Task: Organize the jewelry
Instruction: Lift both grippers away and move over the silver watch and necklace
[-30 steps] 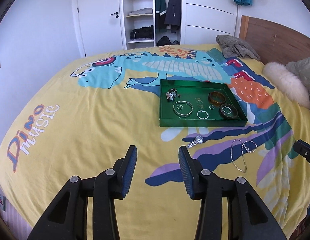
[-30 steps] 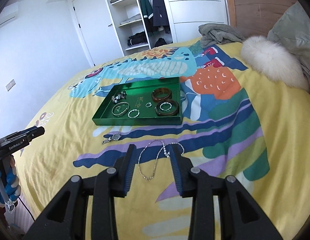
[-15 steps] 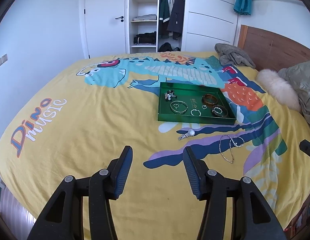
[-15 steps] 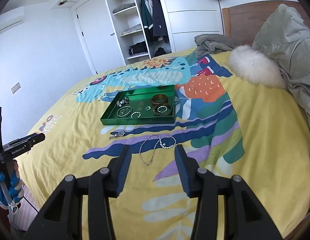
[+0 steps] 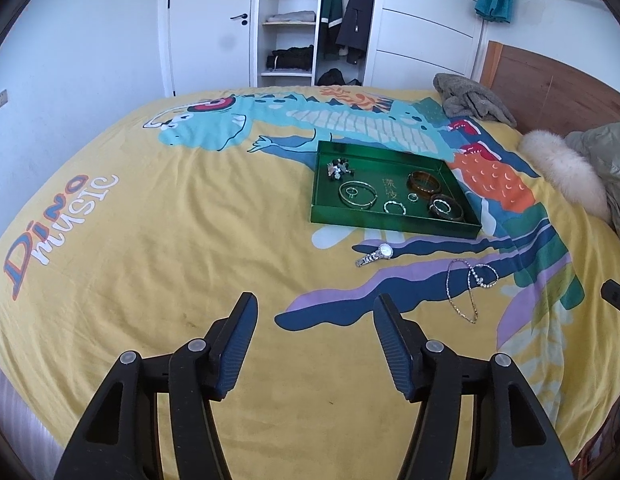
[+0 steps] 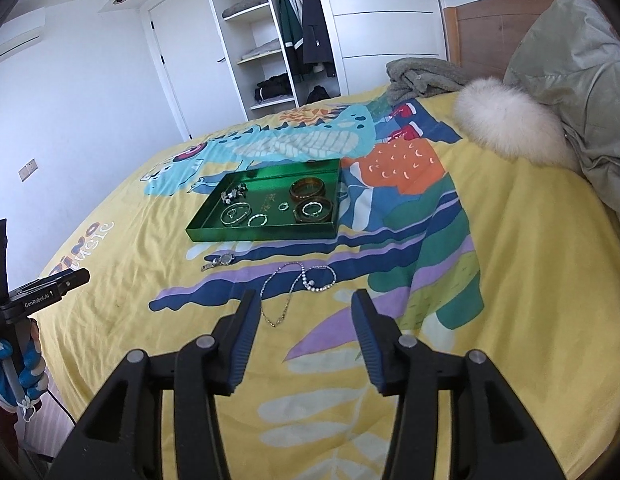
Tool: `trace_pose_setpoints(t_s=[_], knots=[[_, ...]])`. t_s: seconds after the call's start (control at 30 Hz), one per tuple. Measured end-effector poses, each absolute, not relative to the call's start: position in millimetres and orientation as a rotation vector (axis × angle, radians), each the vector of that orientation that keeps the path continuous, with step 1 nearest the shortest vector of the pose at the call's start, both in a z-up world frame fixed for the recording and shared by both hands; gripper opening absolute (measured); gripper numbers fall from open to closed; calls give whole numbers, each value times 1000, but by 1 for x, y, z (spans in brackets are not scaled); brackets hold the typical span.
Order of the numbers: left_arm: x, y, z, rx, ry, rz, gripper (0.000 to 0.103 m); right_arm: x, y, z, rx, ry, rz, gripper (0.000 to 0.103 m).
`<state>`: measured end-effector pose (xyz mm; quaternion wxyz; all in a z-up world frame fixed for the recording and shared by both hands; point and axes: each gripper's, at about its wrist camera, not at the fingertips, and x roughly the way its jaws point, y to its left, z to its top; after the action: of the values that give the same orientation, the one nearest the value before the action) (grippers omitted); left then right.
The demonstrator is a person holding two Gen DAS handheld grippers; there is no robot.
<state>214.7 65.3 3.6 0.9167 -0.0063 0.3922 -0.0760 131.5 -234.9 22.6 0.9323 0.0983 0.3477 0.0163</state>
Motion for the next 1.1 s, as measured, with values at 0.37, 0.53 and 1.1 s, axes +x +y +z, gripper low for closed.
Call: trace_pose_setpoints(t_s=[0.37, 0.53, 1.1], knots=[[271, 34, -57, 54, 853, -265, 60, 193, -233, -35, 159, 771, 109, 54], [302, 14, -81, 71, 876, -322, 60, 227, -224, -63, 105, 802, 149, 57], [349, -11, -109, 75, 828, -389, 63, 275, -215, -105, 42, 778, 201, 65]])
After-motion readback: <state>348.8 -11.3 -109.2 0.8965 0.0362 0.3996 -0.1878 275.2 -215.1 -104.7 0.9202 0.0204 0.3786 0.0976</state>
